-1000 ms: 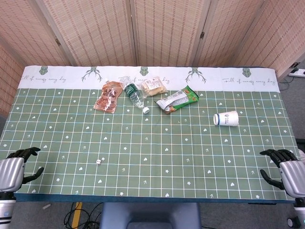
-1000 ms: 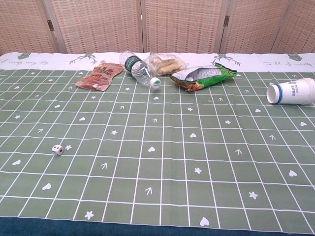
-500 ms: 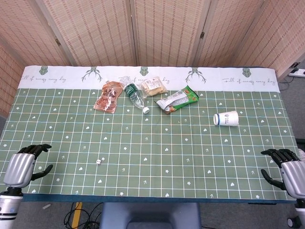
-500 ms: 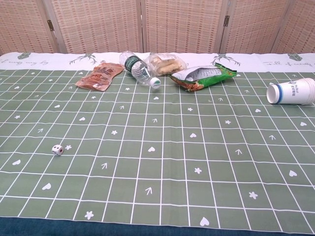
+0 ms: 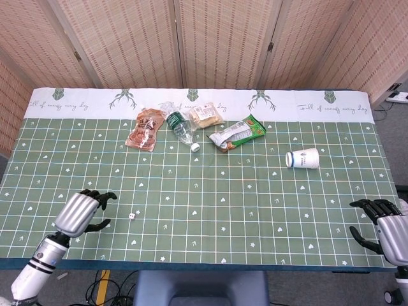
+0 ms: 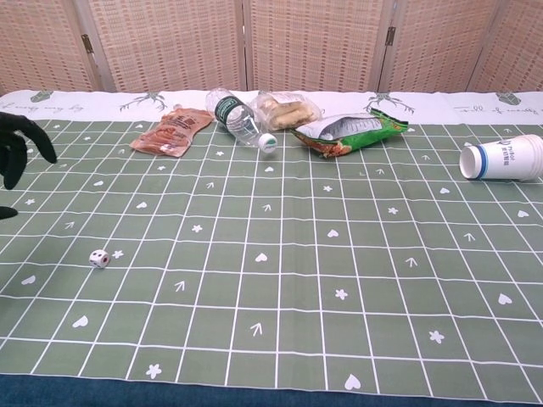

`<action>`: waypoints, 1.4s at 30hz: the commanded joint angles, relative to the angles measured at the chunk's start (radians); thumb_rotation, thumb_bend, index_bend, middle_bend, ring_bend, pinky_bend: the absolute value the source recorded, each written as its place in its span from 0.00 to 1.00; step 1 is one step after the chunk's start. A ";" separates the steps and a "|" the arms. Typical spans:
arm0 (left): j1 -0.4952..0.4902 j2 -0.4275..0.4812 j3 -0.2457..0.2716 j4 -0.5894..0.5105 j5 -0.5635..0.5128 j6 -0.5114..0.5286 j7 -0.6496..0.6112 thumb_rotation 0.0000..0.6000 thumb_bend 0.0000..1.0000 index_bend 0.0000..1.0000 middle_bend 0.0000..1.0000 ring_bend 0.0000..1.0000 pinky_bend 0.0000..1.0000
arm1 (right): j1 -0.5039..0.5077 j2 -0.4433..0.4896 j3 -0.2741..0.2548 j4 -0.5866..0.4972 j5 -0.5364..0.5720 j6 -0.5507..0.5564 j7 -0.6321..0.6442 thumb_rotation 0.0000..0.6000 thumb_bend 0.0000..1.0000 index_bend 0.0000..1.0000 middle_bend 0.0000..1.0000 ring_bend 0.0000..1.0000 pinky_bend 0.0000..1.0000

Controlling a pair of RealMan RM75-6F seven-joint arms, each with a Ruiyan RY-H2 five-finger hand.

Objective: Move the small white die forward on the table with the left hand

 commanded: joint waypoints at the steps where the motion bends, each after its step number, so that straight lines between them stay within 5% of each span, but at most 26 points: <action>1: -0.043 -0.045 0.004 0.038 -0.007 -0.054 -0.010 1.00 0.24 0.37 0.78 0.66 0.73 | -0.001 -0.001 0.000 0.003 0.004 -0.003 0.002 1.00 0.24 0.34 0.35 0.34 0.27; 9: -0.116 -0.128 0.008 0.107 -0.104 -0.200 -0.013 1.00 0.24 0.41 0.93 0.80 0.85 | 0.000 0.001 0.002 0.004 0.005 -0.002 0.005 1.00 0.24 0.34 0.35 0.34 0.27; 27: -0.154 -0.221 -0.001 0.172 -0.284 -0.244 0.123 1.00 0.24 0.47 0.95 0.83 0.87 | -0.003 0.002 0.003 0.006 0.009 -0.001 0.008 1.00 0.24 0.34 0.35 0.34 0.27; 42: -0.176 -0.231 0.015 0.184 -0.340 -0.275 0.124 1.00 0.35 0.50 0.95 0.83 0.87 | -0.006 0.003 0.003 0.006 0.008 0.003 0.009 1.00 0.24 0.34 0.35 0.34 0.27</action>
